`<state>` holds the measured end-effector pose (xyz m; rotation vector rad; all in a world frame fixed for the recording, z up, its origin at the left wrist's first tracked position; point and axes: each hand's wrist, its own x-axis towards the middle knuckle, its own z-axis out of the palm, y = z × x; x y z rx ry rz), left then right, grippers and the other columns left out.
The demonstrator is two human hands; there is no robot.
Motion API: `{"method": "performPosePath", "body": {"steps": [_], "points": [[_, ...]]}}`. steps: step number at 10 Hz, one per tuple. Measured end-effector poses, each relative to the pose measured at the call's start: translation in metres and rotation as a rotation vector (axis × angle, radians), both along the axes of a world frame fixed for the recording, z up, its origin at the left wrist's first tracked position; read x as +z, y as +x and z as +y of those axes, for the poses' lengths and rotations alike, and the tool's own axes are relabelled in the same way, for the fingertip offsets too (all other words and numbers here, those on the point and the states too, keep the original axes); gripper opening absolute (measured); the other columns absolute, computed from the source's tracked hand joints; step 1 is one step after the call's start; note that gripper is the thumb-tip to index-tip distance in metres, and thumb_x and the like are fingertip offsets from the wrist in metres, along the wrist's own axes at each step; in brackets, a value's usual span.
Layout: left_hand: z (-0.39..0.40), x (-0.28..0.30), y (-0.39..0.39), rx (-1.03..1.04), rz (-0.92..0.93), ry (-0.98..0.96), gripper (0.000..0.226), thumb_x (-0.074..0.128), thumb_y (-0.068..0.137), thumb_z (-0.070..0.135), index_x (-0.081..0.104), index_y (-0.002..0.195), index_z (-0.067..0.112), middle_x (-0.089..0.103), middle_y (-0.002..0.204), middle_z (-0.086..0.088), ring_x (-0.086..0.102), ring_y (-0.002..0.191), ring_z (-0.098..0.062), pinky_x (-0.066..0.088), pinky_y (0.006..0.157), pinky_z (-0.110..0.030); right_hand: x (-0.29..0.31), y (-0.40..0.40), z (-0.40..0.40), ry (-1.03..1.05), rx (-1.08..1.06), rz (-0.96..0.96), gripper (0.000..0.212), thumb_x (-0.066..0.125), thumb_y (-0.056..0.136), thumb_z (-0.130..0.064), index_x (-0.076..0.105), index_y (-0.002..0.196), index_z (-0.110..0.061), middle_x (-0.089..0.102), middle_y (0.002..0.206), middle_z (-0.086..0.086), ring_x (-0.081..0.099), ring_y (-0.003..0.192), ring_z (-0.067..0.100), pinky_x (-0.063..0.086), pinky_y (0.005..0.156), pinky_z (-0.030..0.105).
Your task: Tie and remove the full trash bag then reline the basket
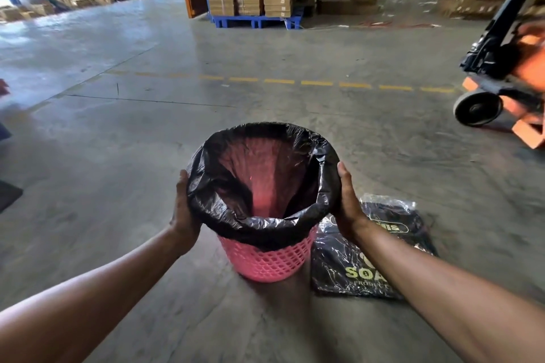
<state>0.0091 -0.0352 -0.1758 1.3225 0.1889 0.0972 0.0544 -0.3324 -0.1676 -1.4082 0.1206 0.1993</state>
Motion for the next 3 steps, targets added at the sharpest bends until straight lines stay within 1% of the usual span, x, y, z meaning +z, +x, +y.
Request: {"method": "performPosePath", "body": {"steps": [1,2,3], "points": [[0.006,0.003,-0.001,-0.010,0.039,0.127,0.071,0.020,0.097,0.073,0.056,0.143,0.033,0.067,0.138,0.008,0.061,0.129,-0.009,0.038,0.112,-0.038,0.007,-0.001,-0.012,-0.181,0.020,-0.026,0.058,0.034,0.095,-0.073,0.071,0.118,-0.035,0.074,0.120,-0.007,0.065,0.120,0.015,0.047,0.107,0.041],[0.023,0.005,-0.002,-0.028,0.094,0.234,0.077,0.015,0.090,0.083,0.050,0.145,0.043,0.058,0.145,0.017,0.051,0.134,-0.001,0.026,0.117,-0.037,0.003,0.009,-0.025,-0.374,0.029,-0.103,0.081,0.038,0.081,-0.089,0.063,0.135,-0.034,0.066,0.139,-0.006,0.059,0.130,0.015,0.038,0.118,0.047],[0.056,0.003,0.017,0.100,0.147,0.273,0.090,0.014,0.090,0.082,0.041,0.154,0.025,0.042,0.160,0.000,0.033,0.151,-0.021,0.015,0.124,-0.053,0.007,0.021,-0.044,-0.494,-0.032,-0.170,0.080,0.034,0.080,-0.090,0.062,0.120,-0.027,0.066,0.128,0.002,0.062,0.116,0.023,0.045,0.108,0.049]]}}
